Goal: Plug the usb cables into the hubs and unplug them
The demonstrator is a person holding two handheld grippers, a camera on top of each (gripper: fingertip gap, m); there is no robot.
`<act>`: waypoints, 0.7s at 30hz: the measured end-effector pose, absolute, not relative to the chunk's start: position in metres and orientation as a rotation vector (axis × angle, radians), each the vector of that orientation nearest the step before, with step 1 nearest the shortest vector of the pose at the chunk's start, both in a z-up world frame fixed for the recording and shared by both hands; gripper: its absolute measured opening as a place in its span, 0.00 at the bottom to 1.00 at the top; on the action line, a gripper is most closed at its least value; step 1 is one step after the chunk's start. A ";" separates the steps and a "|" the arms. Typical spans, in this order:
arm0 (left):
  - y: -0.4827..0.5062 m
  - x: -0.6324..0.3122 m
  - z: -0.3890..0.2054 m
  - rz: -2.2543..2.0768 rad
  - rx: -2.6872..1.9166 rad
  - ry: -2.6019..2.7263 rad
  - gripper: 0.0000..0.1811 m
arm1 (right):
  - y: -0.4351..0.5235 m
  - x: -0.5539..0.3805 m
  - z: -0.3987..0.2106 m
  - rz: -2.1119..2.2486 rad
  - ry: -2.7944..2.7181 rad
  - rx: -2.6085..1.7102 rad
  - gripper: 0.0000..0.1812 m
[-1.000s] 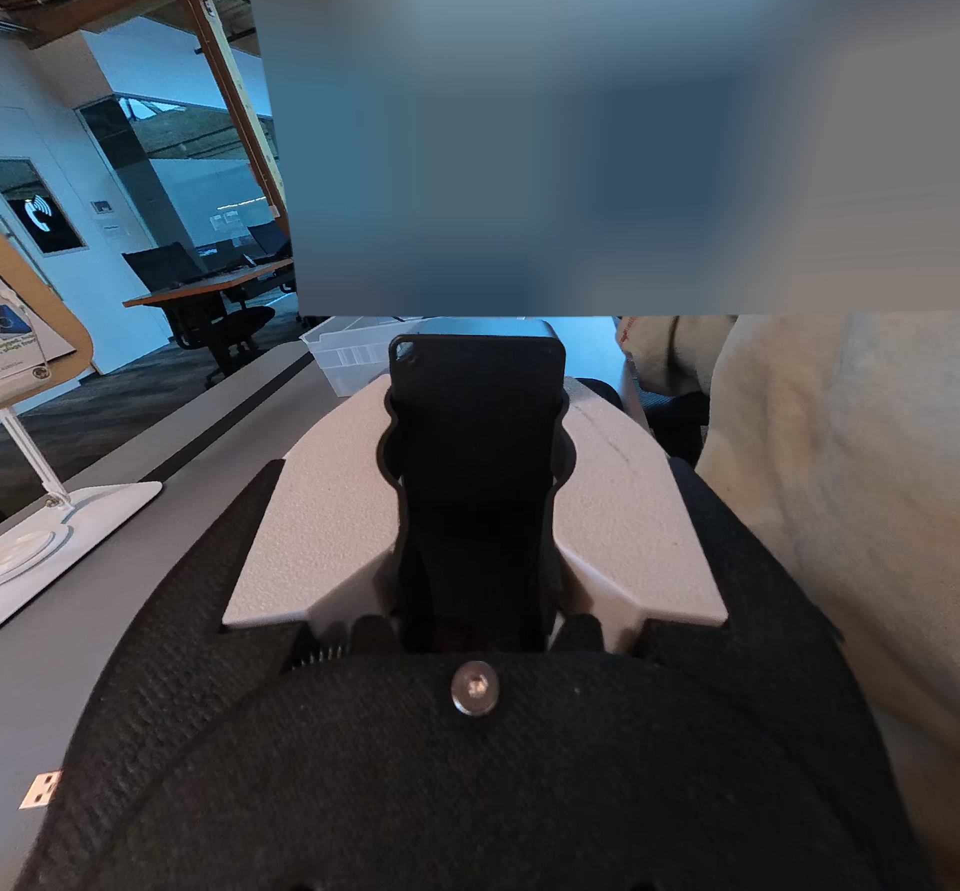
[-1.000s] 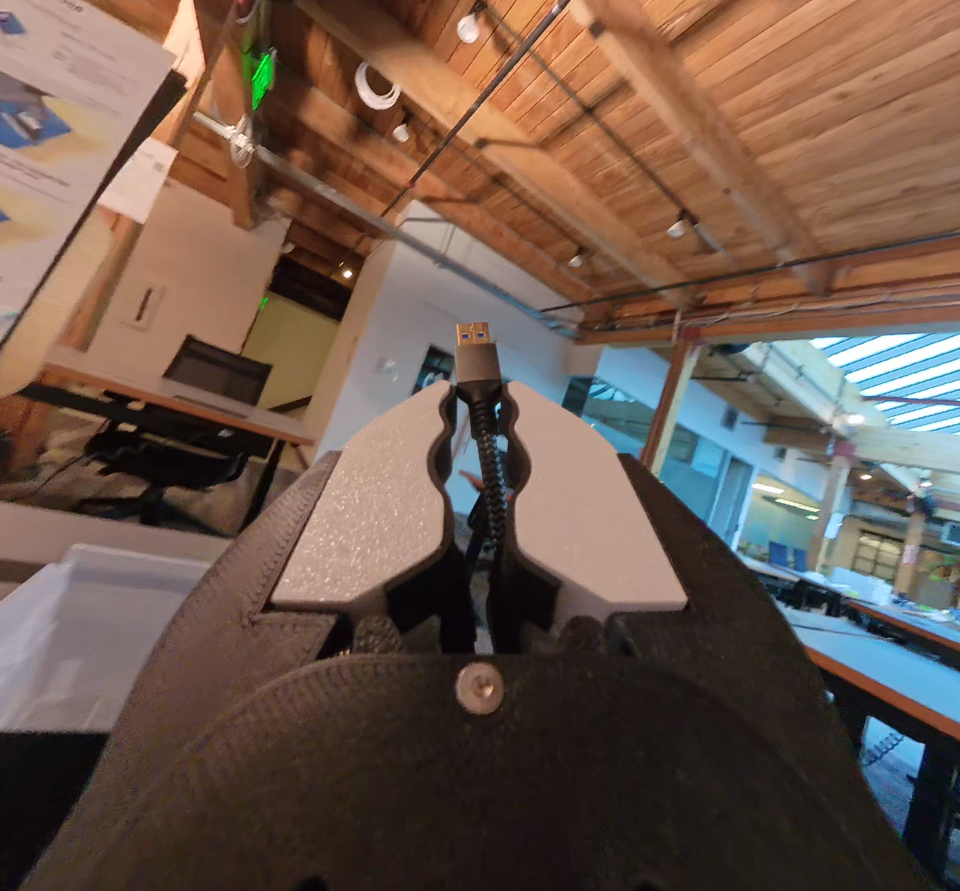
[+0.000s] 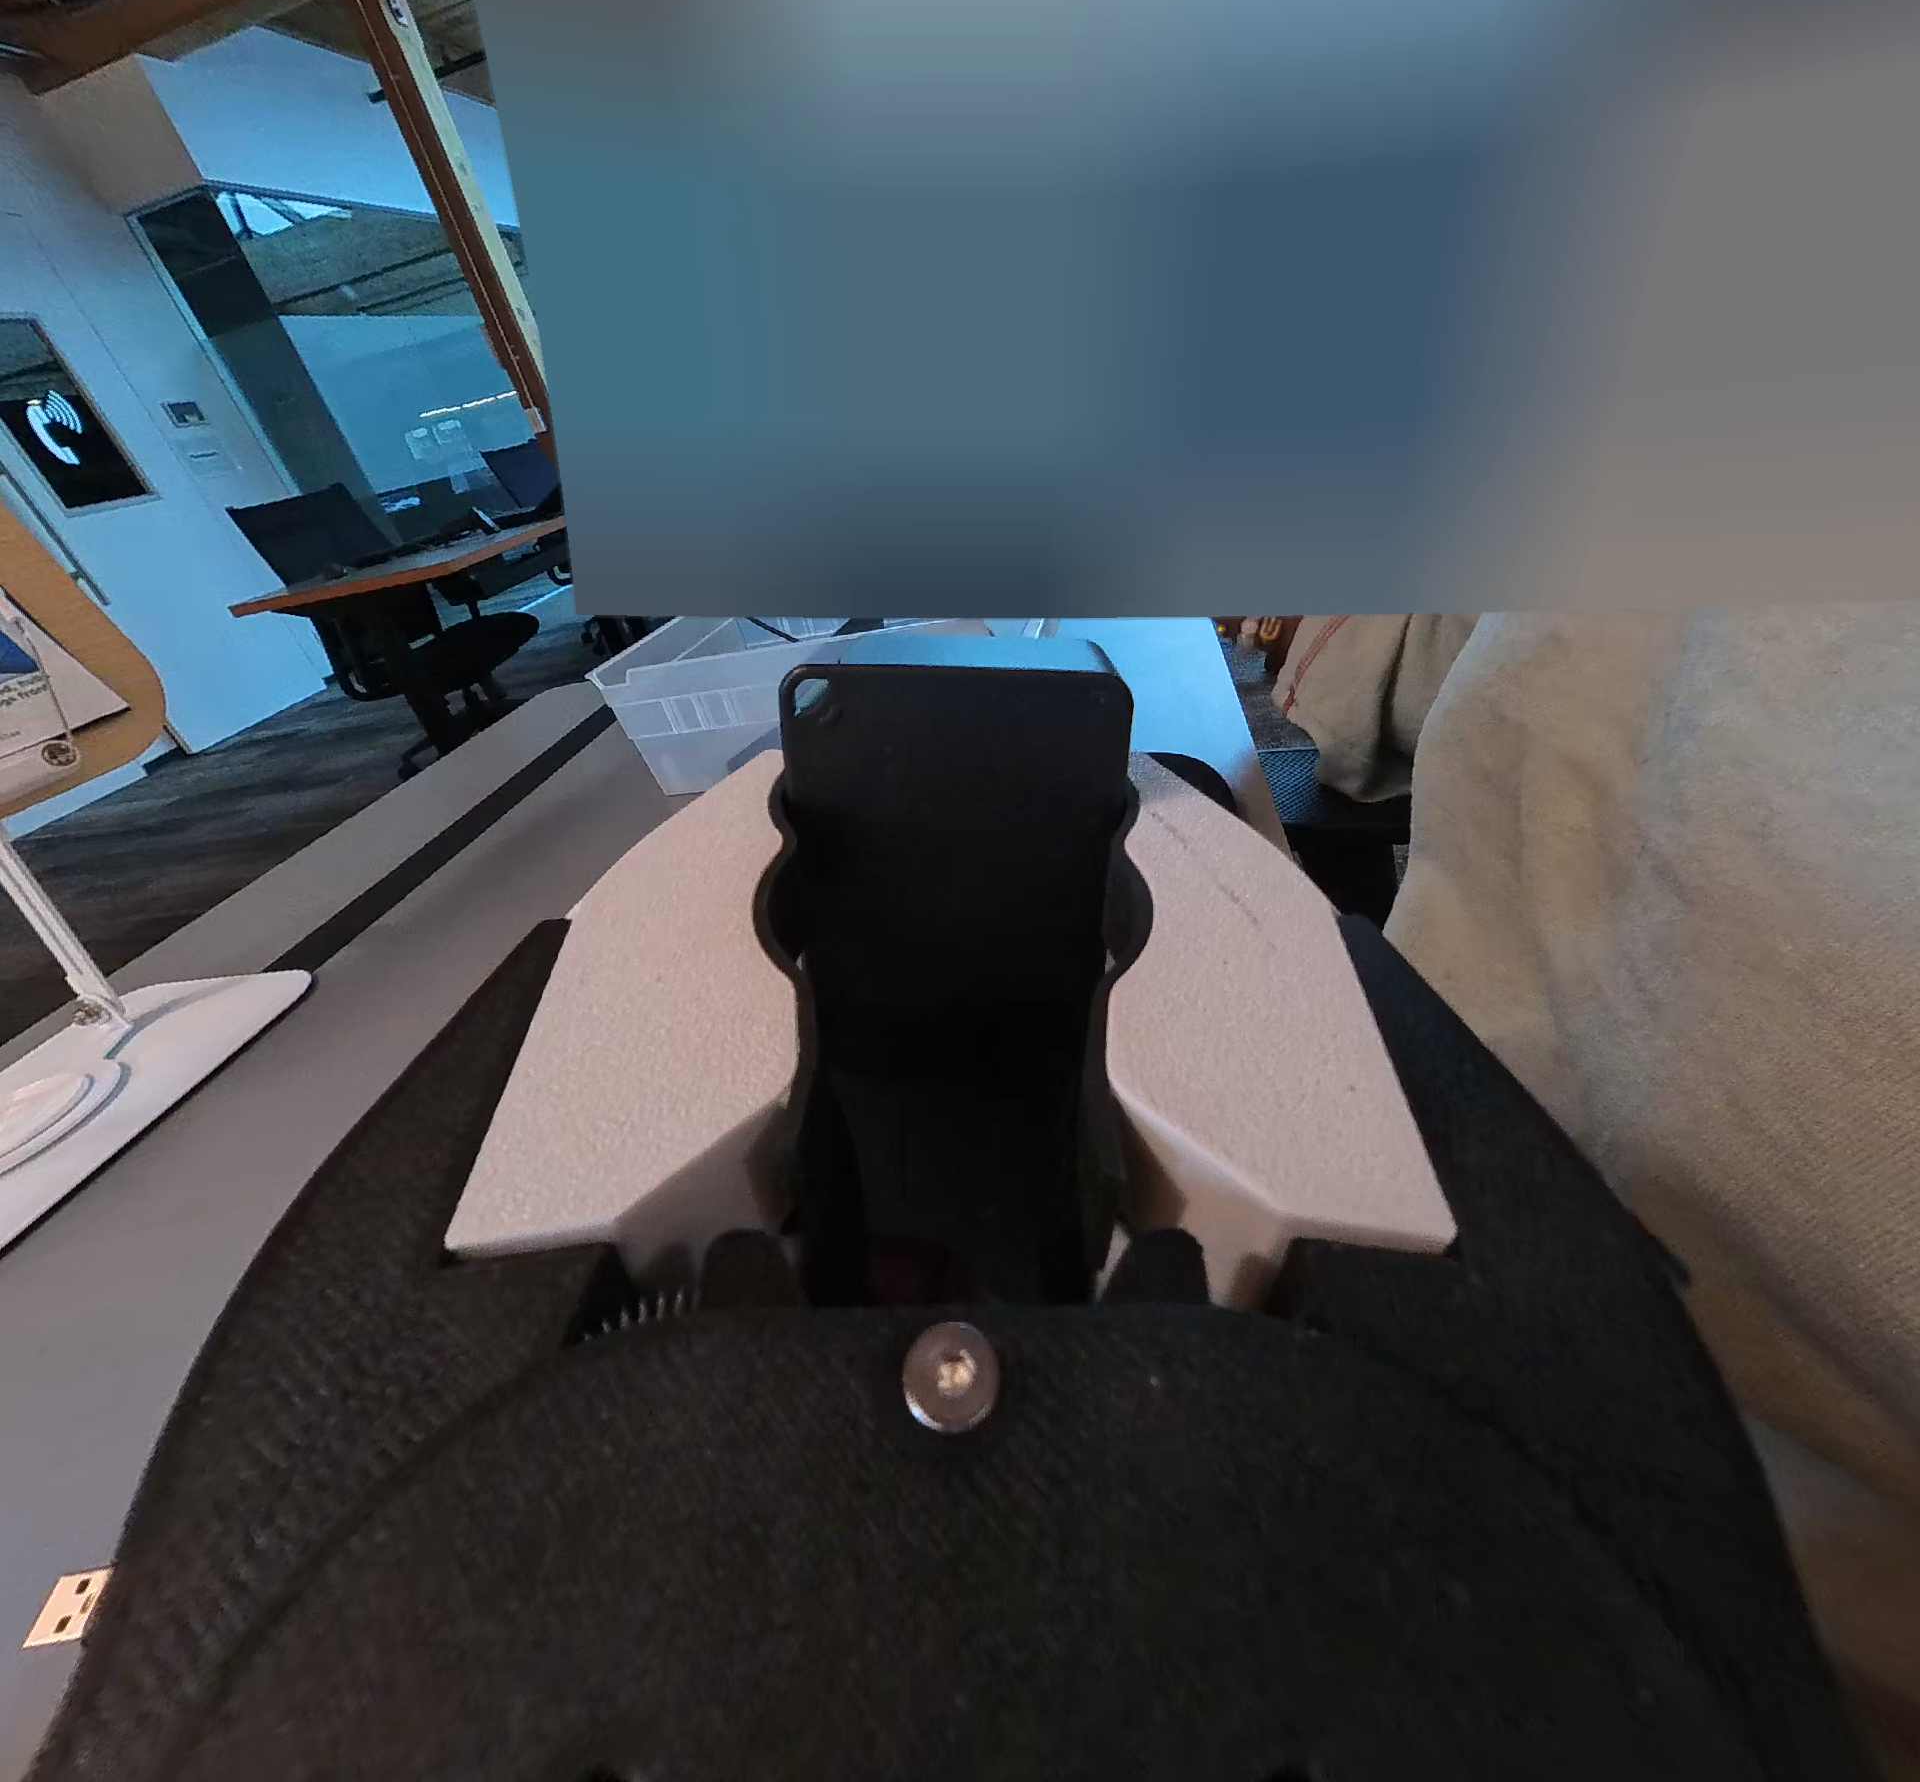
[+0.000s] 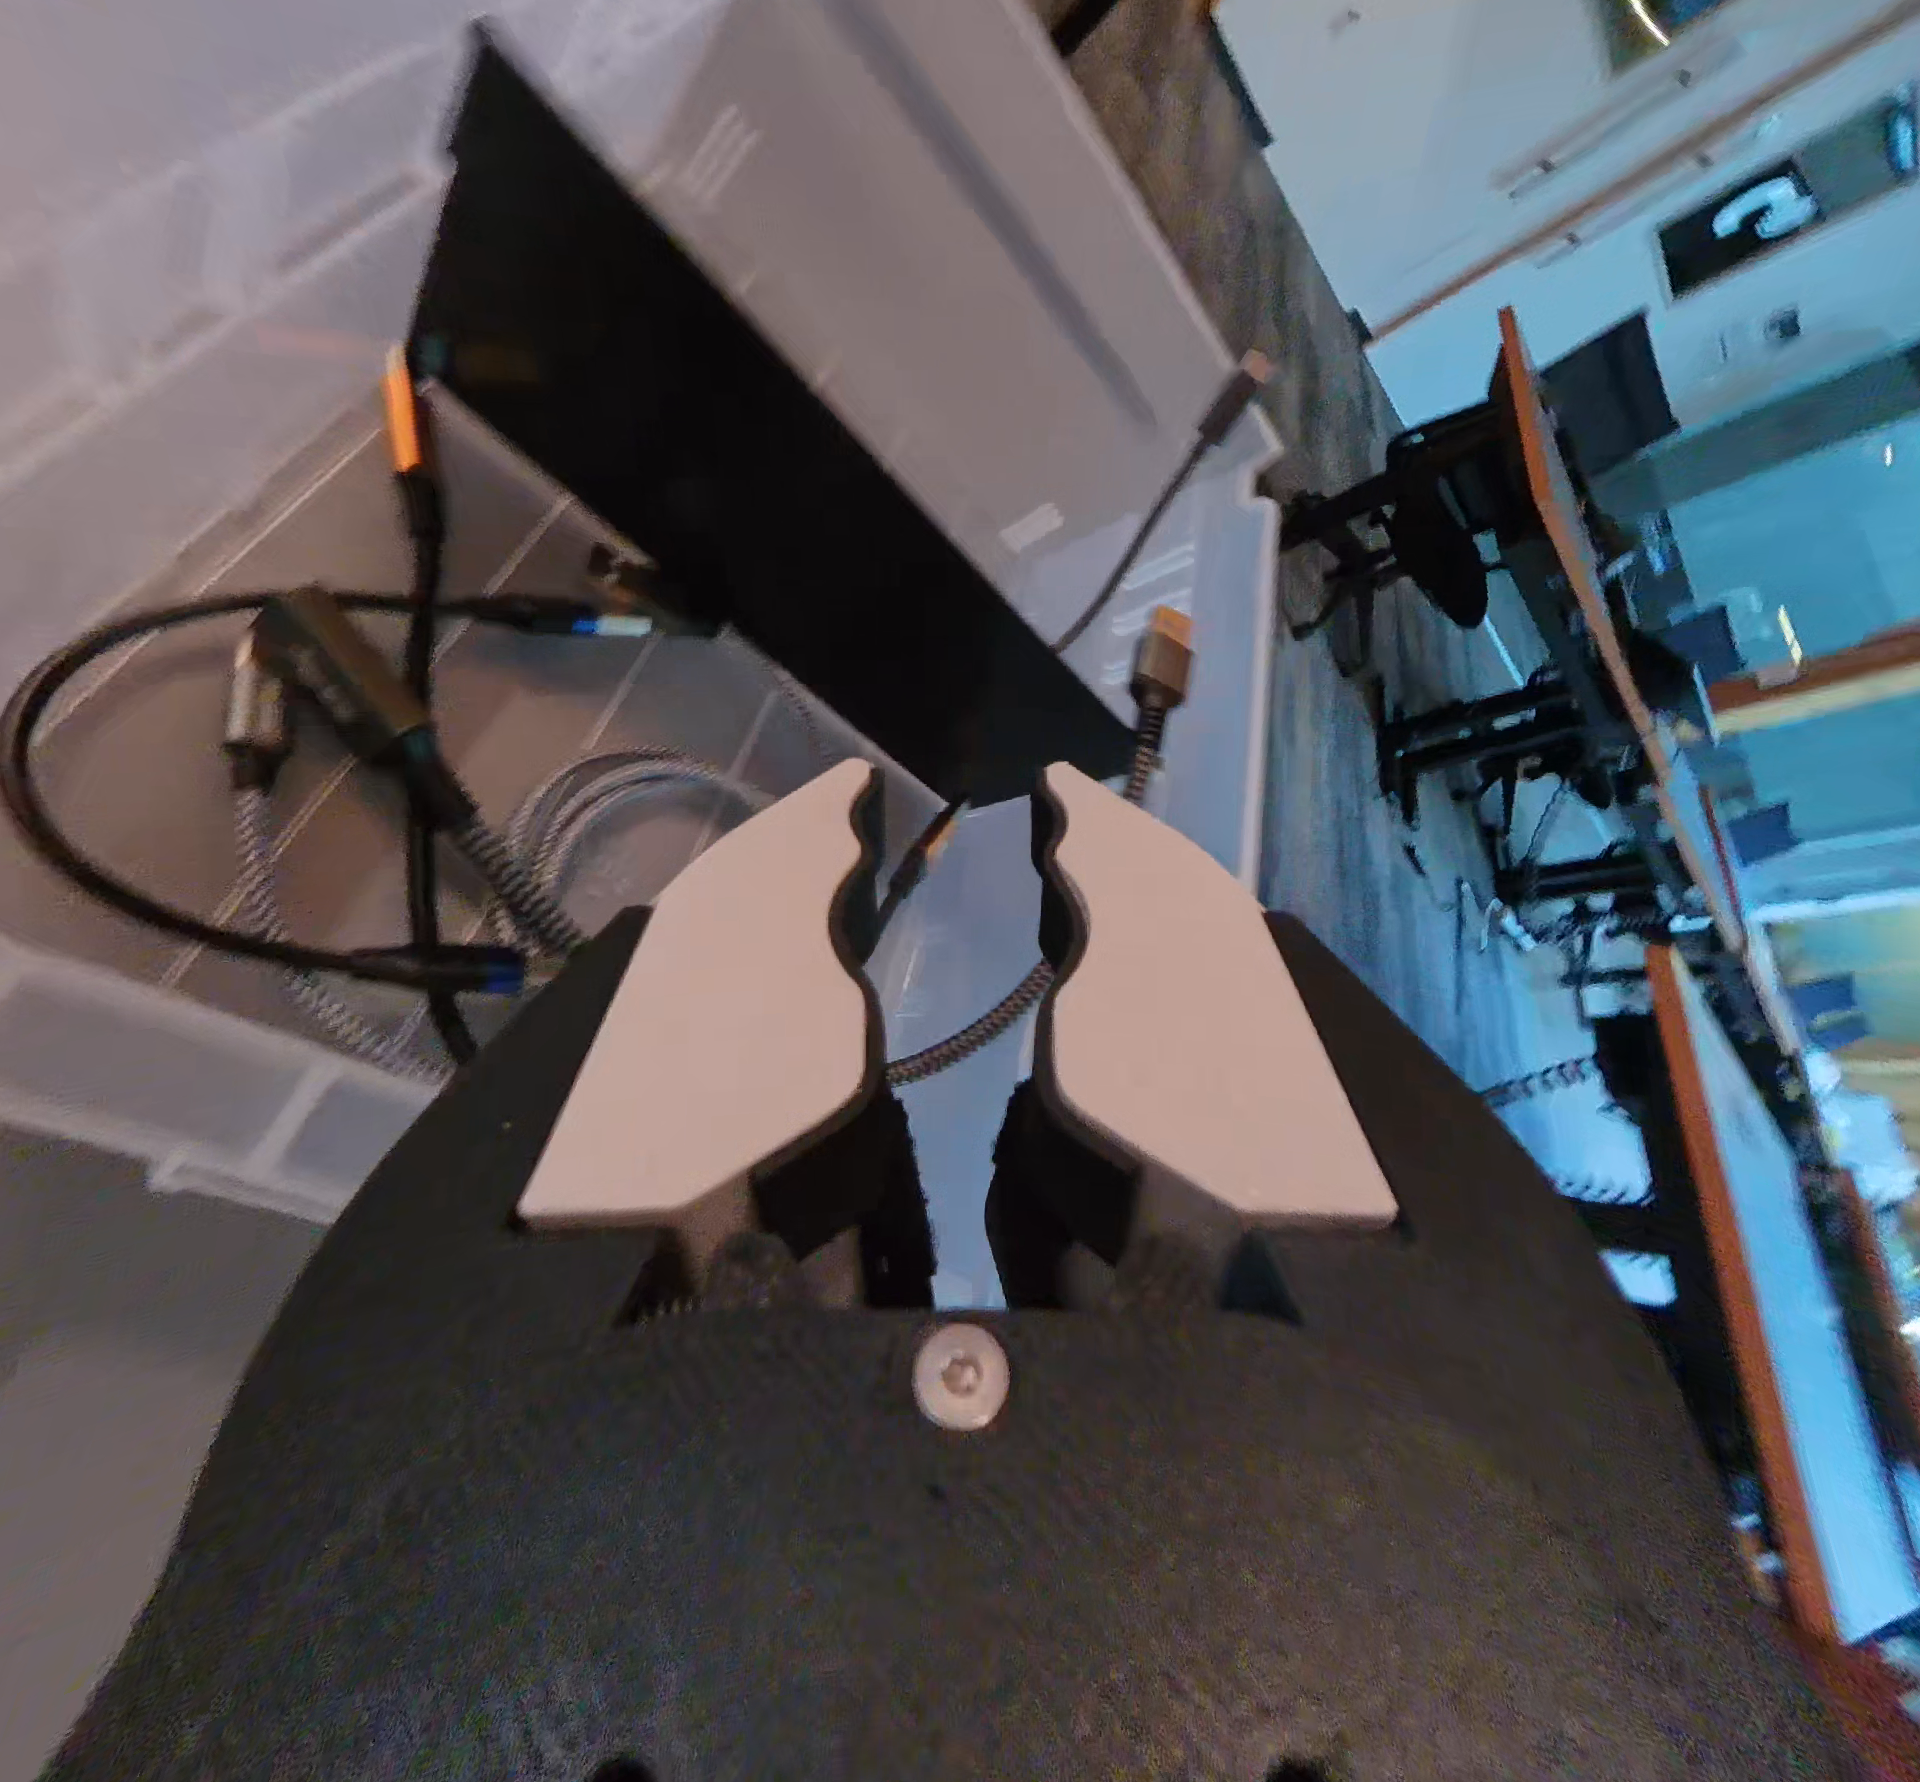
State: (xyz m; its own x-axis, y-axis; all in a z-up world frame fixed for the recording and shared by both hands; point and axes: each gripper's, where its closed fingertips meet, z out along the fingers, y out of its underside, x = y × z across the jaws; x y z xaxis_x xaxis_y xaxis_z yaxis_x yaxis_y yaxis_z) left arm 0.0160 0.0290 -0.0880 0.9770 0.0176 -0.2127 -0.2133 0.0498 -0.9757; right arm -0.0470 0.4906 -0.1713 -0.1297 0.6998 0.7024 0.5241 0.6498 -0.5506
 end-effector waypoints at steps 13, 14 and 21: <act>0.029 0.016 -0.088 0.169 -1.506 0.153 0.30 | 0.565 -0.076 -0.184 -0.051 -1.802 -1.436 0.08; 0.029 0.016 -0.088 0.168 -1.504 0.153 0.30 | 0.566 -0.077 -0.188 -0.085 -1.812 -1.444 0.07; 0.028 0.015 -0.087 0.165 -1.495 0.150 0.30 | 0.545 -0.073 -0.183 -0.051 -1.921 -1.254 0.03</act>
State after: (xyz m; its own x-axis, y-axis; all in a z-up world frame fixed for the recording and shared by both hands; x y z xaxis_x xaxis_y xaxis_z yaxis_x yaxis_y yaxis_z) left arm 0.0153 0.0281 -0.0871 0.9795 0.0167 -0.2007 -0.2013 0.0686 -0.9771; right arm -0.0732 0.5449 -0.1830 -0.1656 0.7436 0.6478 0.7772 0.5027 -0.3784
